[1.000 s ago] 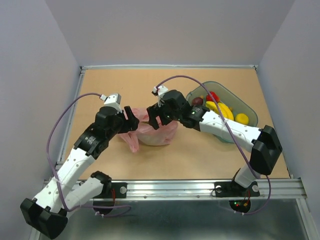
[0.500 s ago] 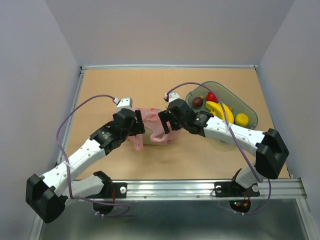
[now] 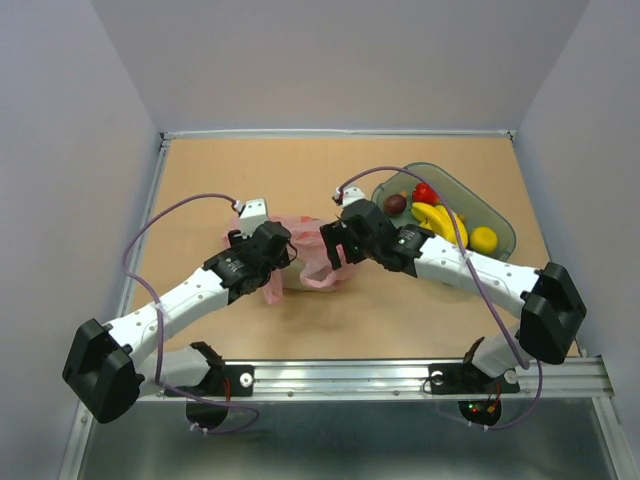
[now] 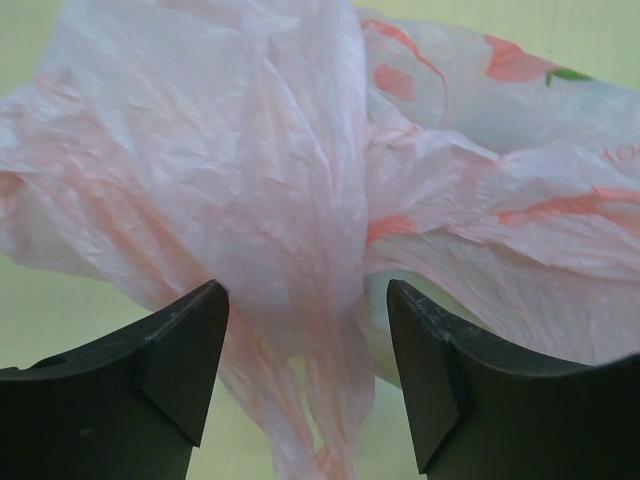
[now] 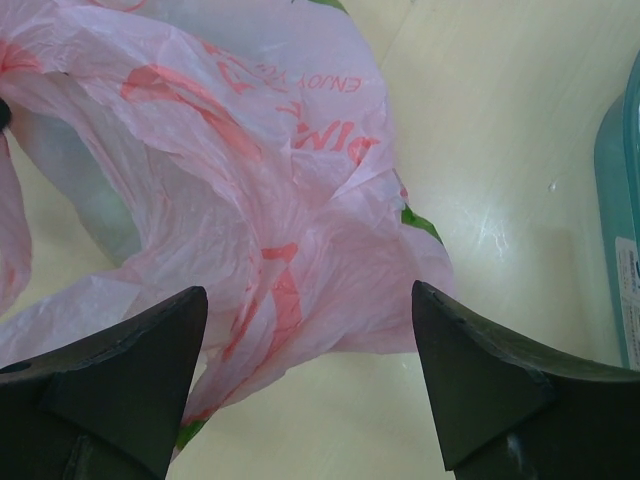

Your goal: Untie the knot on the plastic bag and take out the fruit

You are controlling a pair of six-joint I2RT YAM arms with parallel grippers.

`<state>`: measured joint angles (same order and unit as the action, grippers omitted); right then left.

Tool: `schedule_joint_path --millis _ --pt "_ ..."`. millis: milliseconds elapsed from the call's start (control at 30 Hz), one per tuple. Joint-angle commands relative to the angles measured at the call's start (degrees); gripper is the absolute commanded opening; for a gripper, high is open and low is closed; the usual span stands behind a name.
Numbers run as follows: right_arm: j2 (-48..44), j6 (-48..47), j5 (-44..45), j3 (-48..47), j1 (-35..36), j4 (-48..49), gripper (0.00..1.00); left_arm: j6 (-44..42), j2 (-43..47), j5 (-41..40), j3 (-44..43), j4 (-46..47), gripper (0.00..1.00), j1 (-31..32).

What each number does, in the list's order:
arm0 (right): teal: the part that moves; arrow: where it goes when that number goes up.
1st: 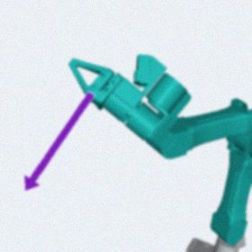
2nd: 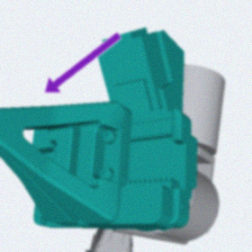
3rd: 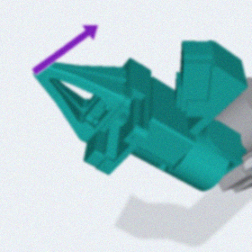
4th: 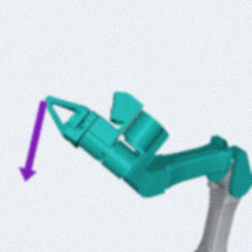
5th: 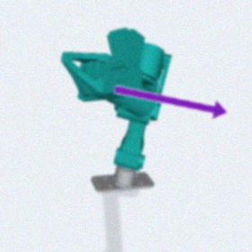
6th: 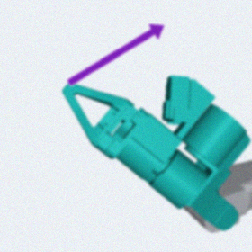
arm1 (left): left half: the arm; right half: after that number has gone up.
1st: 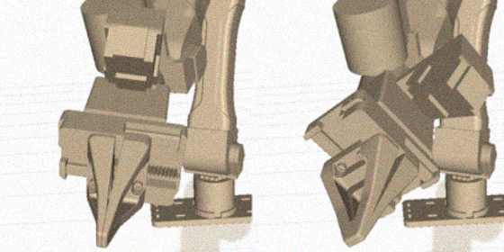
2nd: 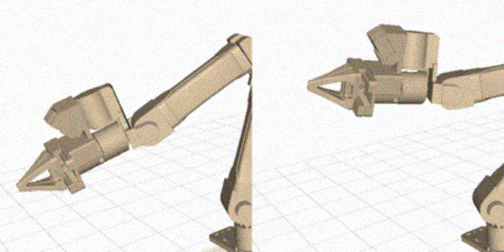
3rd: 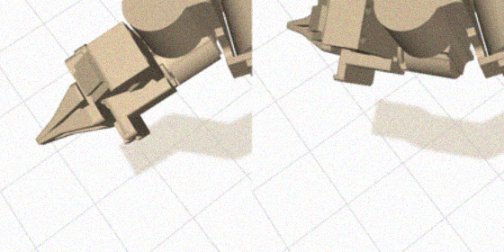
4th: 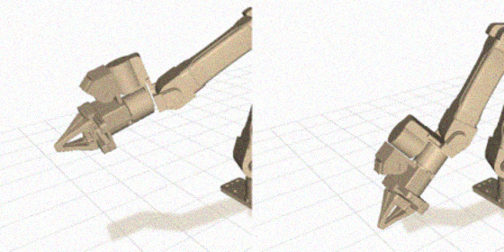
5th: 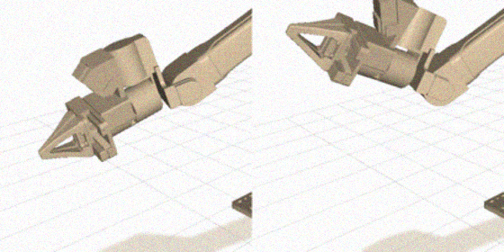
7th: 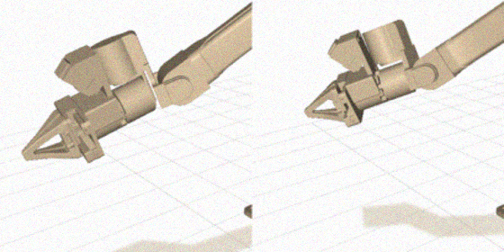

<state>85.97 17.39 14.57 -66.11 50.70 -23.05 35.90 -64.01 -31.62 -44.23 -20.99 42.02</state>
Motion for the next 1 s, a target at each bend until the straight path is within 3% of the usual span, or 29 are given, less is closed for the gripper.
schedule_joint_path --millis 0,233,367,467,500,567,600,667,700,867,967 --pt "-3.53 1.86 -0.68 3.08 0.28 0.37 0.88 0.75 0.99 -10.39 0.19 0.69 0.72 -0.01" --pt "-7.74 4.58 -1.91 8.97 0.28 0.28 0.87 -1.53 -2.69 -10.66 -0.42 3.76 0.68 -1.94" --pt "-9.24 5.64 -1.82 11.87 0.28 0.37 0.87 -3.72 -3.75 -10.66 -0.51 4.99 0.59 -4.05" --pt "-10.04 6.34 -1.56 13.98 0.37 0.37 0.81 -6.62 -3.67 -9.7 -0.6 6.31 0.39 -6.24" --pt "-10.21 6.6 -1.39 14.51 0.28 0.37 0.79 -7.42 -3.67 -9.34 -0.77 6.49 0.2 -6.86" --pt "-10.39 7.31 -1.12 15.91 0.37 0.37 0.71 -9.08 -2.97 -8.82 -1.91 6.84 0.02 -8.61" --pt "-10.56 7.31 -0.86 16.53 0.28 0.37 0.68 -10.66 -2.7 -8.38 -2.44 6.84 0.0 -9.23" --pt "-10.83 7.49 -0.42 17.5 0.28 0.37 0.52 -12.95 -1.65 -7.24 -4.46 6.93 0.0 -10.81" --pt "-11.09 7.4 -0.16 17.76 0.28 0.37 0.36 -15.22 -1.3 -5.58 -6.38 6.58 0.0 -11.25" --pt "-12.75 5.73 3.18 17.68 0.28 0.11 0.03 -20.33 0.81 -0.39 -12.88 2.29 0.0 -13.28" --pt "-15.13 3.98 4.77 15.05 0.37 -0.68 0.0 -22.19 1.52 2.34 -16.41 -1.59 0.0 -14.33"
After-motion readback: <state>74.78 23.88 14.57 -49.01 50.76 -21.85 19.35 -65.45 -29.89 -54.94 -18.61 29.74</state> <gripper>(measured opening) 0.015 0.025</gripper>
